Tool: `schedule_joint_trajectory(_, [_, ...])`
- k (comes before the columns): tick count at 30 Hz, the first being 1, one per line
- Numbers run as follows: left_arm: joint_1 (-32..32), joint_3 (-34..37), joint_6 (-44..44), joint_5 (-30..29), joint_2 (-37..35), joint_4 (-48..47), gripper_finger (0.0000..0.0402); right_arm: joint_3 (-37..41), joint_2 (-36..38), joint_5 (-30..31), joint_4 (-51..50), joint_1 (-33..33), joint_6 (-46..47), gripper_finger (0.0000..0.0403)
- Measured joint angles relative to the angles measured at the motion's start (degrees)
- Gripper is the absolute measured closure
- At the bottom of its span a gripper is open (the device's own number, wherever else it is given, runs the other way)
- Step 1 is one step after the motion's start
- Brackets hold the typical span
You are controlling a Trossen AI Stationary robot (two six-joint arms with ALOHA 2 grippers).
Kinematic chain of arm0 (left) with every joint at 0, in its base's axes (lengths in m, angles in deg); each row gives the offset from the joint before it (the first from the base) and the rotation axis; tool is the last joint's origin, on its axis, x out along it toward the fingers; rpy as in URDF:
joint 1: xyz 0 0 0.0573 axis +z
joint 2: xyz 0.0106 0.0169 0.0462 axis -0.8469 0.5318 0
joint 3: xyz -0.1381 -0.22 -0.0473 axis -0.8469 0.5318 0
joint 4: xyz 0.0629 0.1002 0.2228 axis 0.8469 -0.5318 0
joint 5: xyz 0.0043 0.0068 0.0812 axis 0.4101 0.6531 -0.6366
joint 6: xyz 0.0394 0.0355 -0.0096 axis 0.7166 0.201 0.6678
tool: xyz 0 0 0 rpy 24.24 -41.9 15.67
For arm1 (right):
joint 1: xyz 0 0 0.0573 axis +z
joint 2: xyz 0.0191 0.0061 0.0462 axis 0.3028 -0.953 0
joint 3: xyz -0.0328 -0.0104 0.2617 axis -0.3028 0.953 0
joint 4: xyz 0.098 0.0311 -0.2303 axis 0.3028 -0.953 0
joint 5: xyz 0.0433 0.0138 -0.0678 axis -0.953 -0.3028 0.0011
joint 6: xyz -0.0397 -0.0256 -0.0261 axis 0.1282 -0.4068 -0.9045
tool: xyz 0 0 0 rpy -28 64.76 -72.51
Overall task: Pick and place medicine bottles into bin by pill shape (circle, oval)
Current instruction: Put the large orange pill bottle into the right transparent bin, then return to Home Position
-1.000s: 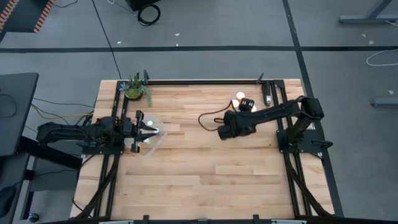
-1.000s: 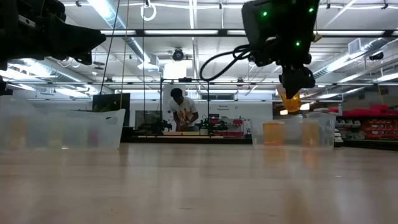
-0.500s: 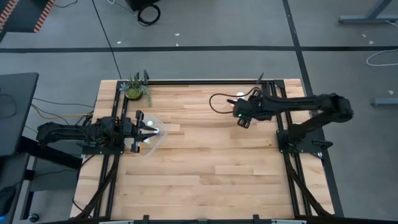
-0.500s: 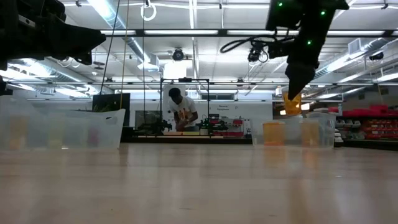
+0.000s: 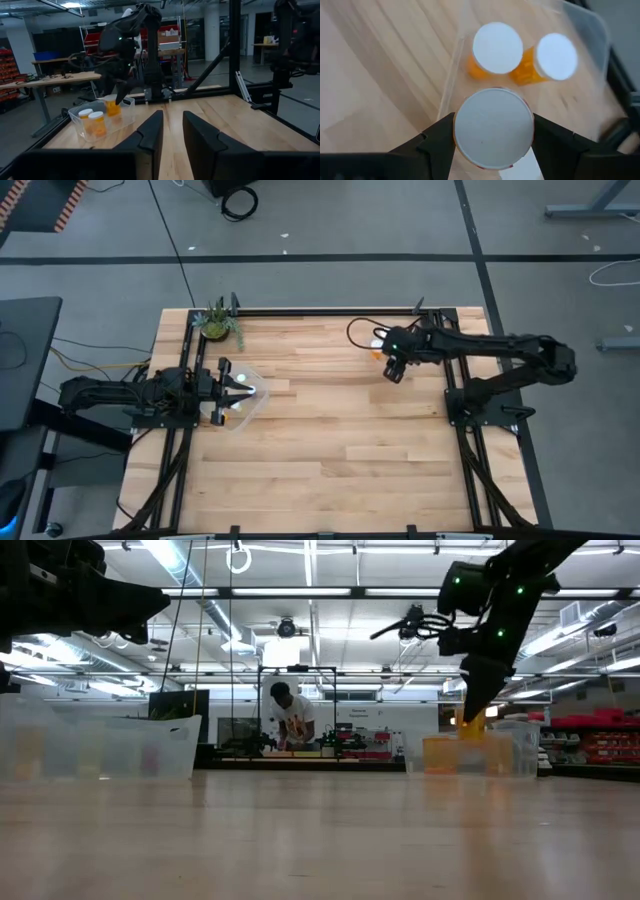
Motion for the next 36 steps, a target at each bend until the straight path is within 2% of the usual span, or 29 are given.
schedule_joint_trajectory(5, [-0.02, 0.0, 0.02, 0.0, 0.0, 0.0, 0.0315, 0.0, -2.55, -4.39, 1.9, -3.71, -1.02, 0.0164])
schedule_joint_trajectory(24, [0.0, 0.01, 0.0, 0.0, 0.0, 0.0, 0.0316, 0.0, -4.18, -4.11, 3.05, -4.49, -1.67, 0.0134])
schedule_joint_trajectory(28, [0.0, 0.01, 0.0, 0.01, 0.0, 0.0, 0.0321, -0.01, -1.79, -3.98, 3.07, -4.49, -2.8, 0.0134])
schedule_joint_trajectory(33, [-0.02, -0.01, 0.0, 0.0, 0.0, 0.0, 0.0322, -0.02, 4.66, -4.12, 3.06, -4.49, -3.4, 0.0134])
schedule_joint_trajectory(36, [0.0, 0.0, 0.0, 0.0, 0.02, 0.0, 0.0318, -0.02, 9.71, -6.8, 3.09, -4.48, -3.48, 0.0134])
